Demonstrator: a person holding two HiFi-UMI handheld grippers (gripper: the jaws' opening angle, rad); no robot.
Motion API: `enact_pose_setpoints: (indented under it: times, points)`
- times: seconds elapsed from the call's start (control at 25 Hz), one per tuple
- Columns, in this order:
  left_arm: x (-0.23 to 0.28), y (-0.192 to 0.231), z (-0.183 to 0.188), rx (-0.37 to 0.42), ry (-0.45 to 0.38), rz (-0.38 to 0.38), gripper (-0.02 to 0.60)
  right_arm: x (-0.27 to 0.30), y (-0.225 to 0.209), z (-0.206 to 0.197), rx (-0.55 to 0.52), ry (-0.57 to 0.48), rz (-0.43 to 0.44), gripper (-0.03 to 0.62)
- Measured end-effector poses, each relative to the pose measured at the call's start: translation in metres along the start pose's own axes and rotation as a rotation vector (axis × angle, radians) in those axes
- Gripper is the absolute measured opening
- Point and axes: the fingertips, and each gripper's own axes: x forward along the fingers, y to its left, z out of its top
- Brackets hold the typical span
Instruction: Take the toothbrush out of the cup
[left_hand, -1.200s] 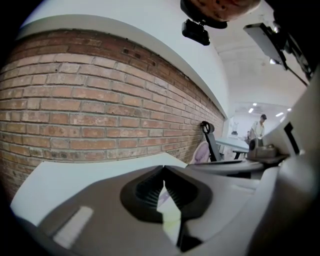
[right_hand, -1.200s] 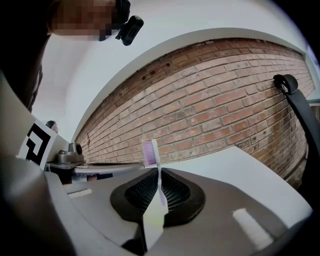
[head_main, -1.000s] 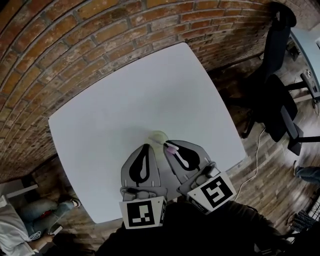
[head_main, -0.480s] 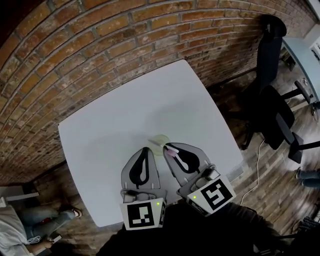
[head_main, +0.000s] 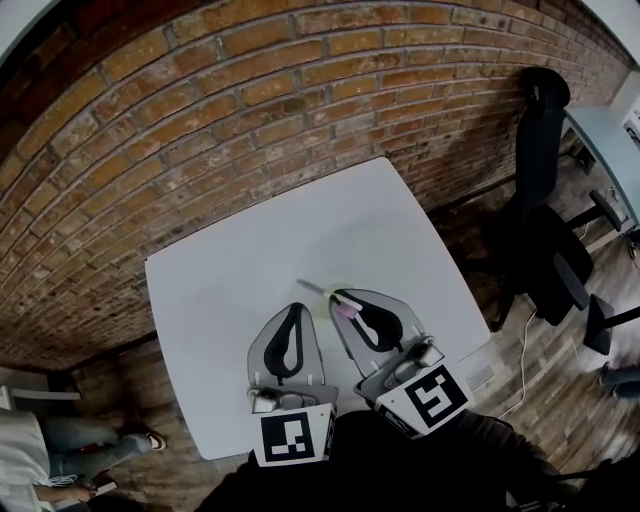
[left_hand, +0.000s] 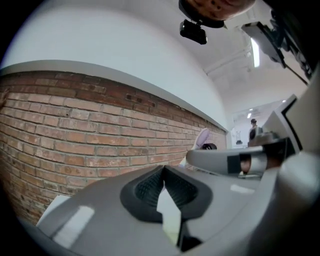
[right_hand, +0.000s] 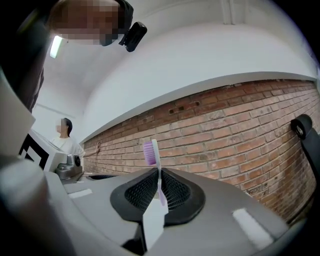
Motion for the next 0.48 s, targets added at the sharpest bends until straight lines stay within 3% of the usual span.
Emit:
enact_pose_setpoints:
  times: [0.48]
  points:
    - [-0.039,-0.003,0.008,-0.002,-0.034,-0.022,0.008,-0.019,0.035,0.007,-0.019,-0.031,-0.004,0.023]
